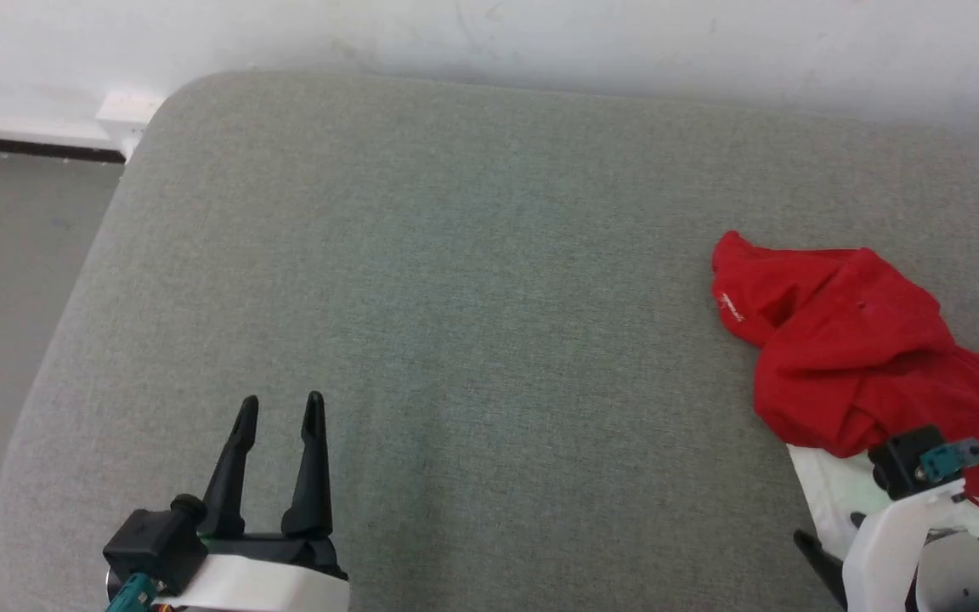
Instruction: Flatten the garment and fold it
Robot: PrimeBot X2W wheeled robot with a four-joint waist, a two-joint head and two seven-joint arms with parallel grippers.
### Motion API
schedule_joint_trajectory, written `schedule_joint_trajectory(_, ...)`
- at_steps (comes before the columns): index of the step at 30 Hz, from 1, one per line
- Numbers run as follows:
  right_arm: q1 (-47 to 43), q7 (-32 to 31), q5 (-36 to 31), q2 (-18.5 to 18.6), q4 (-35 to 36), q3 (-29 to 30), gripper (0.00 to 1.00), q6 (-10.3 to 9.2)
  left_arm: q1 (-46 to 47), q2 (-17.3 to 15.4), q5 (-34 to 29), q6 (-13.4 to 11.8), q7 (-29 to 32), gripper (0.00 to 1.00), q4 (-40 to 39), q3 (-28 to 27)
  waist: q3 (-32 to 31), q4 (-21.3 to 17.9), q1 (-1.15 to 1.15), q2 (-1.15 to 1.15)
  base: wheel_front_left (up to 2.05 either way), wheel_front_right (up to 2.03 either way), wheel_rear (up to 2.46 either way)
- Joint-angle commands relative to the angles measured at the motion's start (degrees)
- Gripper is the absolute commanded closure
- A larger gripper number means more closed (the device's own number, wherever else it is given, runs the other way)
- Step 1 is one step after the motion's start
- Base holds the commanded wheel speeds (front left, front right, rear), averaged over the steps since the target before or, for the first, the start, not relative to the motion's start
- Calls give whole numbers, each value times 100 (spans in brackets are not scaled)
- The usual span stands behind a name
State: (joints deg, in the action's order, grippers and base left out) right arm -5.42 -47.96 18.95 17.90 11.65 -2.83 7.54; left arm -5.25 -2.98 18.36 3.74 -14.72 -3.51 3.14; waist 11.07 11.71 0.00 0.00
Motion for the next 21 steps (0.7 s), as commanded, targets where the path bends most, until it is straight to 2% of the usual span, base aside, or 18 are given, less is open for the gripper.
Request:
schedule_joint_trajectory(1,-86,-54,11,-2,-27,-19,0,-5,79,10,43,-18,-28,0,-10,-24,92,110,0,0,0,0,0)
schedule_joint_trajectory(11,-37,451,-677,24,-671,-33,0,-5,178,10,65,-3,-28,0,3,-12,198,207,0,0,0,0,0)
schedule_joint_trajectory(12,2,506,-723,-6,-730,-19,84,-5,182,10,60,-3,-28,0,4,-10,205,201,0,0,0,0,0)
schedule_joint_trajectory(13,40,552,-761,-54,-779,-7,100,-5,185,10,58,-3,-28,0,5,-10,207,193,0,0,0,0,0)
schedule_joint_trajectory(21,344,796,-479,-355,-539,-183,100,-5,206,10,81,-25,-28,0,13,-13,119,91,0,0,0,0,0)
